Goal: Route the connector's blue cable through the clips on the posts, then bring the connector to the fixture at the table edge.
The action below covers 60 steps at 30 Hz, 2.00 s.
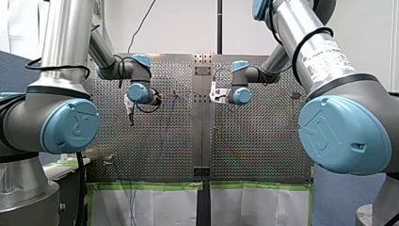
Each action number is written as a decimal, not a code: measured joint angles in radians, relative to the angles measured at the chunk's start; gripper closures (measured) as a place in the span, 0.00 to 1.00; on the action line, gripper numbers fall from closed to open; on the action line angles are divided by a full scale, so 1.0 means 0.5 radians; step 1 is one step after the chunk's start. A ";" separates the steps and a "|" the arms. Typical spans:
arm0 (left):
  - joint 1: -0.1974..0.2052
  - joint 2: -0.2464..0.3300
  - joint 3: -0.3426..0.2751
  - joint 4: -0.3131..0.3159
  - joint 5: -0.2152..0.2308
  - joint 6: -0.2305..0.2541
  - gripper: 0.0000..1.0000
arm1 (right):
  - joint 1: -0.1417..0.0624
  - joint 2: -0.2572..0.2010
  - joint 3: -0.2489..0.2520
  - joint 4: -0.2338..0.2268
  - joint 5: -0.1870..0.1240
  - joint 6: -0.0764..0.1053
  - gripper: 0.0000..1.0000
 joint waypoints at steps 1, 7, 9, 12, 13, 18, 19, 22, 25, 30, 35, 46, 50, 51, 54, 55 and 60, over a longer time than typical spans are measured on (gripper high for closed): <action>-0.003 0.015 -0.010 -0.009 -0.005 0.004 0.00 | 0.000 0.000 0.000 0.000 0.000 0.000 1.00; -0.031 0.112 -0.034 -0.074 -0.013 0.063 0.00 | 0.002 0.000 0.000 0.003 0.000 0.000 1.00; -0.041 0.148 -0.034 -0.087 -0.012 0.087 0.00 | 0.001 0.000 0.000 0.005 0.000 0.000 1.00; -0.052 0.198 -0.031 -0.089 -0.006 0.105 0.00 | 0.003 0.000 0.000 0.008 0.000 0.000 1.00; -0.055 0.211 -0.027 -0.089 0.002 0.104 0.00 | 0.004 0.001 0.000 0.009 0.000 0.000 1.00; -0.065 0.230 -0.013 -0.083 0.071 0.077 0.00 | 0.006 0.000 0.000 0.016 0.000 0.000 1.00; -0.066 0.223 -0.012 -0.082 0.086 0.073 0.00 | 0.007 0.000 0.000 0.017 0.000 0.000 1.00; -0.066 0.192 -0.011 -0.081 0.102 0.070 0.00 | 0.008 0.001 0.000 0.021 0.000 0.000 1.00; -0.067 0.149 -0.011 -0.081 0.092 0.074 0.00 | 0.010 0.001 0.000 0.024 0.000 0.000 1.00; -0.069 0.118 -0.005 -0.081 0.069 0.100 0.00 | 0.014 0.001 0.000 0.025 0.000 0.000 1.00; -0.069 0.114 0.003 -0.080 0.067 0.113 0.00 | 0.016 0.002 0.000 0.027 0.000 0.000 1.00; -0.070 0.114 0.005 -0.069 0.073 0.106 0.00 | 0.017 0.003 0.000 0.031 0.000 0.000 1.00; -0.072 0.115 0.006 -0.071 0.074 0.105 0.00 | 0.018 0.004 0.000 0.031 0.000 0.000 1.00; -0.072 0.114 0.005 -0.072 0.073 0.105 0.00 | 0.018 0.004 0.000 0.031 0.000 0.000 1.00; -0.073 0.114 0.005 -0.076 0.071 0.106 0.00 | 0.019 0.005 0.000 0.032 0.000 0.000 1.00; -0.073 0.114 0.005 -0.077 0.070 0.107 0.00 | 0.020 0.005 0.000 0.033 0.000 0.000 1.00; -0.080 0.115 0.005 -0.074 0.079 0.131 0.00 | 0.022 0.007 0.000 0.038 0.000 0.000 1.00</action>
